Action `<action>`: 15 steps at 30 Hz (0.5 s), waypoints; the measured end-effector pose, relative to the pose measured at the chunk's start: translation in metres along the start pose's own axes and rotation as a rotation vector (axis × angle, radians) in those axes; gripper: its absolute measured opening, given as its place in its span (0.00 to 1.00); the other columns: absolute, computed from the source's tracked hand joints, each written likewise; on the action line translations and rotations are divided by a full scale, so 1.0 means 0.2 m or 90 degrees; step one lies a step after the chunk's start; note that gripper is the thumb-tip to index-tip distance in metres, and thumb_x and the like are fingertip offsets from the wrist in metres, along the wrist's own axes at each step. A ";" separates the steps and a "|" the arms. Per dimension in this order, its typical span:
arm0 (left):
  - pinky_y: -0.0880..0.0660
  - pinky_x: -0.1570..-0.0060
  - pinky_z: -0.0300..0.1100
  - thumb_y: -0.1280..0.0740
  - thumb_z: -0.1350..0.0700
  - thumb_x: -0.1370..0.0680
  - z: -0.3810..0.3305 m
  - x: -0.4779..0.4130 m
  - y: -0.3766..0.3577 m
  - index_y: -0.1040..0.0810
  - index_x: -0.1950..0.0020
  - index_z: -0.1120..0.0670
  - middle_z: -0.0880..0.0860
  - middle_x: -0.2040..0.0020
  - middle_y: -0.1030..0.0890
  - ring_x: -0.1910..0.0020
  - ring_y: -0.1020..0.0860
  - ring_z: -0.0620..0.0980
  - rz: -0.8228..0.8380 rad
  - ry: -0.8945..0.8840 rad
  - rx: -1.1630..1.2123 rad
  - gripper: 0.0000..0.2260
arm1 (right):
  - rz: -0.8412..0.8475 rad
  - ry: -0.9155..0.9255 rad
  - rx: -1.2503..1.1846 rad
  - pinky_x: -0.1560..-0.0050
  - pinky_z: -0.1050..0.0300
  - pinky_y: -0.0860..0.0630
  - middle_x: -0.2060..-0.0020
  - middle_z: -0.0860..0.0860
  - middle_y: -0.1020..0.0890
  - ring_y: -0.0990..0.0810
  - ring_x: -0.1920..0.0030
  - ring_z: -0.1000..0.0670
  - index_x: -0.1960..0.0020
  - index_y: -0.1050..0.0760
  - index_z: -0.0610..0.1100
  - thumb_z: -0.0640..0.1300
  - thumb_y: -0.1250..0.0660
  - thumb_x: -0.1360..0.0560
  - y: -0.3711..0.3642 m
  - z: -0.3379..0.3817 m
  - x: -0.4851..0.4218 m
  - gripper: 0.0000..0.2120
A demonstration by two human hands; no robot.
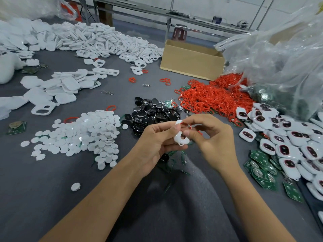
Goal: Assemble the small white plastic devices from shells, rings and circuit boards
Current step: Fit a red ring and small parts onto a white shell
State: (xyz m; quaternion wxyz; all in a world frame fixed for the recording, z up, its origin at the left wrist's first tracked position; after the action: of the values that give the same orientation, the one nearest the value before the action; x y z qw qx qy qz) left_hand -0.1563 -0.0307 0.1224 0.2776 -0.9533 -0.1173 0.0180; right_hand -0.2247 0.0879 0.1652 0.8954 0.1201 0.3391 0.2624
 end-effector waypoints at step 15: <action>0.19 0.65 0.41 0.31 0.57 0.32 0.00 0.02 0.01 0.15 0.53 0.59 0.56 0.60 0.15 0.63 0.16 0.50 -0.021 0.025 0.030 0.11 | 0.019 -0.052 -0.158 0.51 0.64 0.24 0.54 0.49 0.16 0.17 0.53 0.55 0.53 0.18 0.46 0.27 0.27 0.36 -0.01 -0.02 0.00 0.18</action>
State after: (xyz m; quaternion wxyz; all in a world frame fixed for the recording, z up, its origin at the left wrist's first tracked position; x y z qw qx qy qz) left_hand -0.1519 -0.0322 0.1219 0.3027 -0.9446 -0.1271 -0.0024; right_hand -0.2258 0.0859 0.1617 0.9125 0.0243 0.2654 0.3103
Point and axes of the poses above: each hand's wrist, its own x-axis away from the middle knuckle, its own y-axis out of the back of the hand, z = x × y, the point moved 4 cm from there along -x, towards the middle knuckle
